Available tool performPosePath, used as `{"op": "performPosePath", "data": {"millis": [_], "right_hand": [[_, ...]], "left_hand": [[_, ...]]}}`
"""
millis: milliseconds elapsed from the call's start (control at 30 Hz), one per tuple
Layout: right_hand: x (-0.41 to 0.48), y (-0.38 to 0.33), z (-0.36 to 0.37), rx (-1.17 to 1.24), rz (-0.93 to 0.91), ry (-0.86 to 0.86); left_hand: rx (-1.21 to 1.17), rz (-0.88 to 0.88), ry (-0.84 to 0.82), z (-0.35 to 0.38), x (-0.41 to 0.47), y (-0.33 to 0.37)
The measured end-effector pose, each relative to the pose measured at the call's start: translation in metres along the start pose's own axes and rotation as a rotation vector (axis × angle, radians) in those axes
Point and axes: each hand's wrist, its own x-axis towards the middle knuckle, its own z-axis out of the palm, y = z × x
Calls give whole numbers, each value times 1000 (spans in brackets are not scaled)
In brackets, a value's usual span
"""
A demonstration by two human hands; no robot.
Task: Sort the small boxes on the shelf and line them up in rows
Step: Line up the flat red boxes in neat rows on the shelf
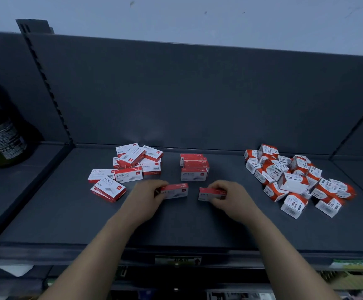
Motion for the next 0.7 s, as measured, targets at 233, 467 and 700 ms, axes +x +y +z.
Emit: {"op": "performPosePath", "data": {"millis": [233, 467, 700], "right_hand": [[2, 8, -7, 79, 92, 18], [25, 2, 14, 259, 65, 131], [48, 8, 10, 266, 73, -66]], "left_hand": [[-106, 61, -61, 21, 24, 27], [-406, -52, -11, 29, 39, 29], [-514, -211, 99, 38, 55, 35]]}}
